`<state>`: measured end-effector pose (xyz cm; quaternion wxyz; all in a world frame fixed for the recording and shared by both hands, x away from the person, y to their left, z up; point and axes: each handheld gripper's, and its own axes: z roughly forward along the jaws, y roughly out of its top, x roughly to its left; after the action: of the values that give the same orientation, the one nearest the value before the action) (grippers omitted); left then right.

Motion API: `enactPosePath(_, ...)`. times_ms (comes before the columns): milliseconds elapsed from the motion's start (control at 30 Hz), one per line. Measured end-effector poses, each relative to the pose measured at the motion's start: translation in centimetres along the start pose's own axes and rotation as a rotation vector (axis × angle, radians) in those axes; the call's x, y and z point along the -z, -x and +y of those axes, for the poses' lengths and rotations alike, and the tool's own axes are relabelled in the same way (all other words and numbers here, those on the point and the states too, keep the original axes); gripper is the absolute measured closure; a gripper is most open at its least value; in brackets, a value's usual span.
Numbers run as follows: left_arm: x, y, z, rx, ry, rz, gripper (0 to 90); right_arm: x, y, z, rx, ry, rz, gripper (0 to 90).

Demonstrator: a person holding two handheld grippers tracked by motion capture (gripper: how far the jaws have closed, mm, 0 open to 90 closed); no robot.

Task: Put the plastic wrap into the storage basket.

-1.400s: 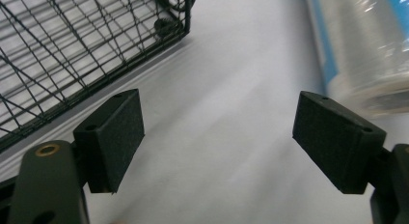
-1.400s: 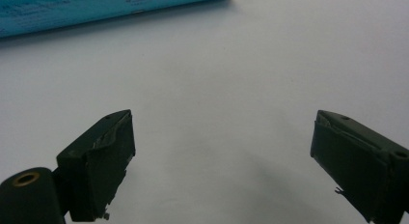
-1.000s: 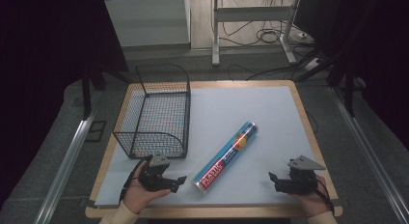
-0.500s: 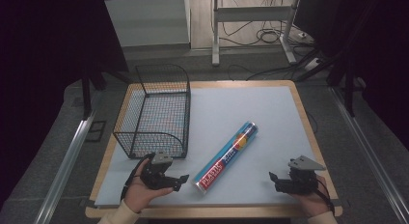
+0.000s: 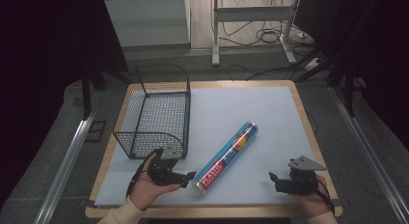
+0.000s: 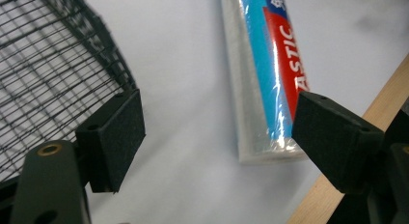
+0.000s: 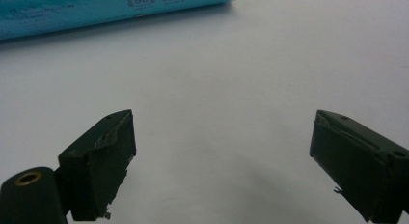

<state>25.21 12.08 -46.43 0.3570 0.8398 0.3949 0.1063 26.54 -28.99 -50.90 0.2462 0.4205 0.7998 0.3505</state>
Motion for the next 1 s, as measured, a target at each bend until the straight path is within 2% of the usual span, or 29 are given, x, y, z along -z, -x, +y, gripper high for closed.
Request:
enactPosePath(467, -1.0, 0.8, 1.6, -0.038, -0.024, -0.014, 18.6, 0.1, -0.1, 0.0, 0.006, 0.008, -0.003, 9.7)
enactPosePath(1000, -1.8, 1.3, 3.0, -0.055, -0.033, -0.023, 17.8, 0.1, -0.1, 0.0, 0.009, 0.010, 0.000, 9.8)
